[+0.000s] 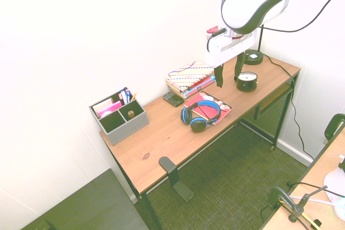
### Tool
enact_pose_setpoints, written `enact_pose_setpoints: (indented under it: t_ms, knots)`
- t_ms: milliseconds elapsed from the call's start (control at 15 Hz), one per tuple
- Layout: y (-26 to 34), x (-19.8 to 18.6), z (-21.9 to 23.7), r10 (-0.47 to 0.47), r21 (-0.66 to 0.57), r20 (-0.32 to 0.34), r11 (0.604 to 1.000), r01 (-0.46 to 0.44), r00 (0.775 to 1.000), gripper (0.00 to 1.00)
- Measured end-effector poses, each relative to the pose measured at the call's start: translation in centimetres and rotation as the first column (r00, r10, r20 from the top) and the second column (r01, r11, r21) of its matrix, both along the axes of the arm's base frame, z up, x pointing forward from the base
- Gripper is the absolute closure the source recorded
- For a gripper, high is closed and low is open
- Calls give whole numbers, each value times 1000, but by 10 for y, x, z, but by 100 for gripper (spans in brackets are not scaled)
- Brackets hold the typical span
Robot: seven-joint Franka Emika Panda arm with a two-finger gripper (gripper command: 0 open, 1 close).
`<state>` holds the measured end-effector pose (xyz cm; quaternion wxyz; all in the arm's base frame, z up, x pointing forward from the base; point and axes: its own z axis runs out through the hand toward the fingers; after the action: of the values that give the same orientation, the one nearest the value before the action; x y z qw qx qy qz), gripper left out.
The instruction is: Hang the headphone
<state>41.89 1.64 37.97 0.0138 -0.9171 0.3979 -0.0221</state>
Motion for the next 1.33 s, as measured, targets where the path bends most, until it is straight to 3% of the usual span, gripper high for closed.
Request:
enact_pose_setpoints:
  t_ms: [333, 733, 1133, 1200, 1333]
  knots:
    - [-4, 11, -20, -39, -13, 18, 999, 39, 999, 0]
    - [-28, 45, -100, -65, -20, 47, 998, 66, 997, 0]
    - [-41, 83, -155, -60, -35, 28, 998, 61, 998, 0]
    - [-41, 87, -162, -60, -36, 24, 998, 61, 998, 100]
    - [-44, 93, -174, -65, -38, 25, 997, 66, 998, 100]
